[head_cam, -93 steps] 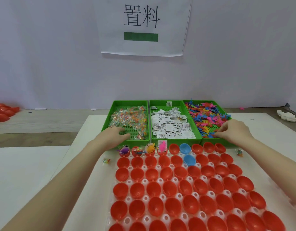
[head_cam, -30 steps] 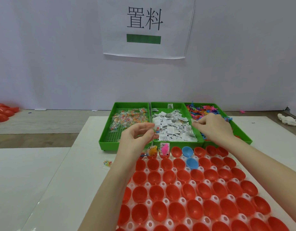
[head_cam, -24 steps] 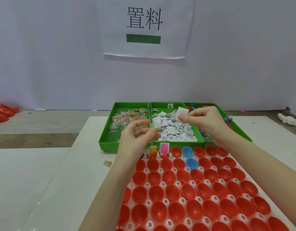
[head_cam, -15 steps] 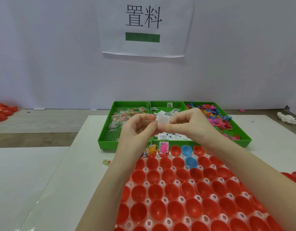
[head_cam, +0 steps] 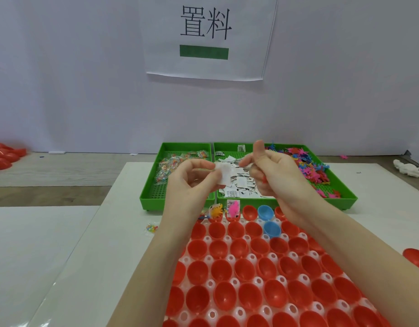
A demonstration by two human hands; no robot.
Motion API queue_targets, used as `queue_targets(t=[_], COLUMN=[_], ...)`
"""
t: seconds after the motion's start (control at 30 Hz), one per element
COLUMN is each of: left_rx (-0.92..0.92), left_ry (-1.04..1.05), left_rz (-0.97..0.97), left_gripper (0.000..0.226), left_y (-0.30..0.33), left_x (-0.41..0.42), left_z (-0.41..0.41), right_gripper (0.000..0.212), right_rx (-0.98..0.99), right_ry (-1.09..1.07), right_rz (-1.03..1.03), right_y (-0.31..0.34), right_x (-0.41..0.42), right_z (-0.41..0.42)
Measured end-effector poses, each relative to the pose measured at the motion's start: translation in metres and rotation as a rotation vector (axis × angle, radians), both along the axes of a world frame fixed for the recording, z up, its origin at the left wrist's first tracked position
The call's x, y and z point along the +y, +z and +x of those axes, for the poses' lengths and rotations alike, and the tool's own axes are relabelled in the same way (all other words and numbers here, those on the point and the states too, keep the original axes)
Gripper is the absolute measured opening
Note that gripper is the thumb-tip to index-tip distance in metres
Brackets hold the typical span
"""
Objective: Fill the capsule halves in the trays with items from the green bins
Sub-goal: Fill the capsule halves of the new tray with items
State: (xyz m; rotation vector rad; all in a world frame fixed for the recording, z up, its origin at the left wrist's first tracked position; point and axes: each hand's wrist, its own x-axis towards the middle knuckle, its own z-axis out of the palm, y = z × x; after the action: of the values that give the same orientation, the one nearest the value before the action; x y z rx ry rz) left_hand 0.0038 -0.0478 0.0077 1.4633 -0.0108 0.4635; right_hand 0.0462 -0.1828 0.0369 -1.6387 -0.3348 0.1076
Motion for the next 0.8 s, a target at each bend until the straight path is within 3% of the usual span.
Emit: queue_targets(t=[0.17,0.37,0.57,0.8], left_rx=[-0.013,-0.011,0.014,0.024], left_ry=[-0.061,-0.156,-0.191,-0.195], left_rz=[0.157,0.089,0.018,0.022], left_gripper=[0.010,0.010,0.015,0.015], left_y=[0.005,0.012,0.008,0.008], left_x=[-0.007,-0.006,0.001,0.002], left_z=[-0.003,-0.007,-0.007,-0.006], right_gripper=[0.031,0.024,0.017,0.023], right_rx=[-0.041,-0.123,-0.241,-0.418], right_ry=[0.008,0.155,0.102,0.003], right_rz=[-0.007,0.016,0.091,-0.118], right_y=[0.003,0.000,-0.004,-0.004], right_x=[0.008,0.011,0.012,0.010], right_z=[-0.003,-0.010,-0.006,-0.001])
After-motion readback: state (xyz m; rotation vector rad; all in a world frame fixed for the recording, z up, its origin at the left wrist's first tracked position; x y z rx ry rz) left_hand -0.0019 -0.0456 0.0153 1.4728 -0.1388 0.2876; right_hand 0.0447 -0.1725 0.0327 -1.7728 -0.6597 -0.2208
